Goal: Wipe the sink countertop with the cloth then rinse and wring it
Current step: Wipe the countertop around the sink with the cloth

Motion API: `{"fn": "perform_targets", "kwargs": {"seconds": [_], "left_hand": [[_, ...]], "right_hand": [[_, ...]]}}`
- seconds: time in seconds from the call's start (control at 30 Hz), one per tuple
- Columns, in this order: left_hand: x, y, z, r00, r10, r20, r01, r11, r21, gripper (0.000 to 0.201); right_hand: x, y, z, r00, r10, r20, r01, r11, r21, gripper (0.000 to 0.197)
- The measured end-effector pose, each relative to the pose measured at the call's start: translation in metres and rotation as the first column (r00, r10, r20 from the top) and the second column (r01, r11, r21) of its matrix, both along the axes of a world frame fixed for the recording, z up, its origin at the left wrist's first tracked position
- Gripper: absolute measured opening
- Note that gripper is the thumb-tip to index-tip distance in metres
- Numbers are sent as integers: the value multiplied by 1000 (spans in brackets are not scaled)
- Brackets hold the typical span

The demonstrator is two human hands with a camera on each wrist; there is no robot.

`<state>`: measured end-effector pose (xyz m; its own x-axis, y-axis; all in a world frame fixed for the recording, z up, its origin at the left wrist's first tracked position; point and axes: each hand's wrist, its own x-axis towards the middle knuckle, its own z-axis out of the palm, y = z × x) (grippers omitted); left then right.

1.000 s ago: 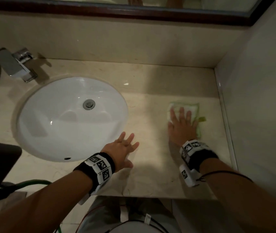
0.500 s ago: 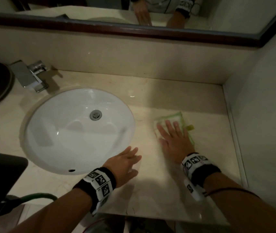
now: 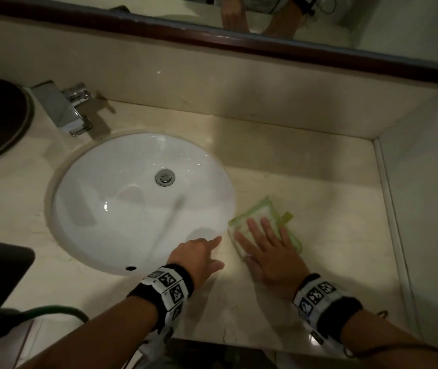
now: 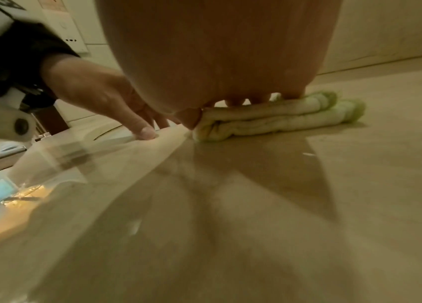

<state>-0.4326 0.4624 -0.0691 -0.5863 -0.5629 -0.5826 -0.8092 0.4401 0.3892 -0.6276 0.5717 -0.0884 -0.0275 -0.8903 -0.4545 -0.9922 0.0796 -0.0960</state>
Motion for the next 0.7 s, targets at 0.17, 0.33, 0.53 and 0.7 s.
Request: {"fn": "perform_targets", "kwargs": {"seconds": [0.17,0.33,0.53,0.7], "left_hand": [[-2,-4,-2,999,-43,18,42,999,34,65],[-3,-6,-4,1000,-11,0,11,998,58,64],[-4,-11,-2,999,-19,30,17,997,72,67],[-8,-12,7,981,-173,82,172,985,17,62]], "right_hand": [[-7,-14,10,1000,10,29,-11,999,46,56],[-24,-71,3,989,-146,24,145,989,21,56],[-23,-99,5,977,-212,2,212,976,49,56],[2,-56,7,996,-89,20,88,994,61,57]]}}
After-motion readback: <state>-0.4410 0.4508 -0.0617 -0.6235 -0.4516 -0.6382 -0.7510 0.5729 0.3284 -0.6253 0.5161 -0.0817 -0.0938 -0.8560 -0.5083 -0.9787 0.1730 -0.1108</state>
